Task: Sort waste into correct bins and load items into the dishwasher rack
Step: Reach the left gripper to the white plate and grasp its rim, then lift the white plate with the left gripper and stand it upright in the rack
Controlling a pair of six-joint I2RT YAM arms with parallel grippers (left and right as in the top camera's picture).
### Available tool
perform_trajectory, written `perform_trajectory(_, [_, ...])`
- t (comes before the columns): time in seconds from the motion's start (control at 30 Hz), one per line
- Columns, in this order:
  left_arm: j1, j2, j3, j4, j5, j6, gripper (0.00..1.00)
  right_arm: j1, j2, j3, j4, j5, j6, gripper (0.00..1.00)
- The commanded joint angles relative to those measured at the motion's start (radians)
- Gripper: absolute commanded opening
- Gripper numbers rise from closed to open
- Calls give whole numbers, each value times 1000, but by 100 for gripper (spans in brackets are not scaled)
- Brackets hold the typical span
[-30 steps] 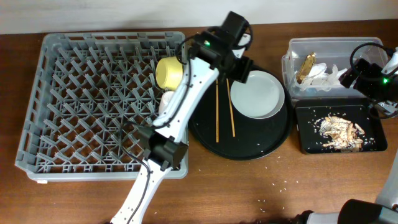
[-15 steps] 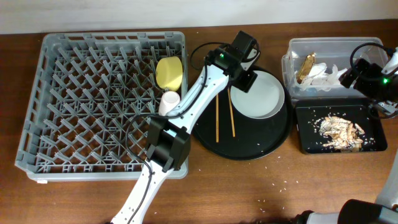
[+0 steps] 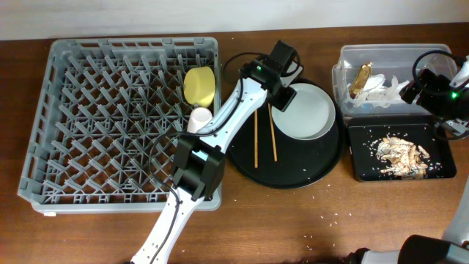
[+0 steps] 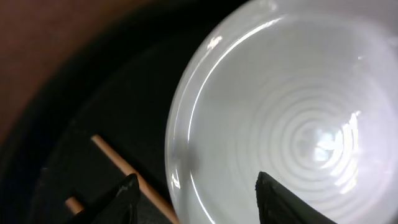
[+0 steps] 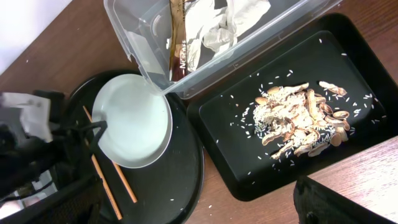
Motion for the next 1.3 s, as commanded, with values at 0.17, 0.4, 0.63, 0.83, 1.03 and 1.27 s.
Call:
perform_trajectory(0.17, [-2,40,-7,-20,46,20,37,-2,3,-5,0,9,4,98])
perform_trajectory(0.4, [-16,40,-7,-47,45,20,9,-2,3,-5,0,9,4,98])
perform_trajectory(0.63, [-11,36,60,-134,45,8,1,-2,3,-5,0,9,4,99])
perform_trajectory(0.83, [30,32,364,-330,44,-11,1,-2,3,-5,0,9,4,99])
perform_trajectory(1.03, [93,-55,563,-457,27,-11,1,-2,3,-5,0,9,4,98])
perform_trajectory(1.27, [239,-271,563,-603,-205,-11,1,-2,3,-5,0,9,4,98])
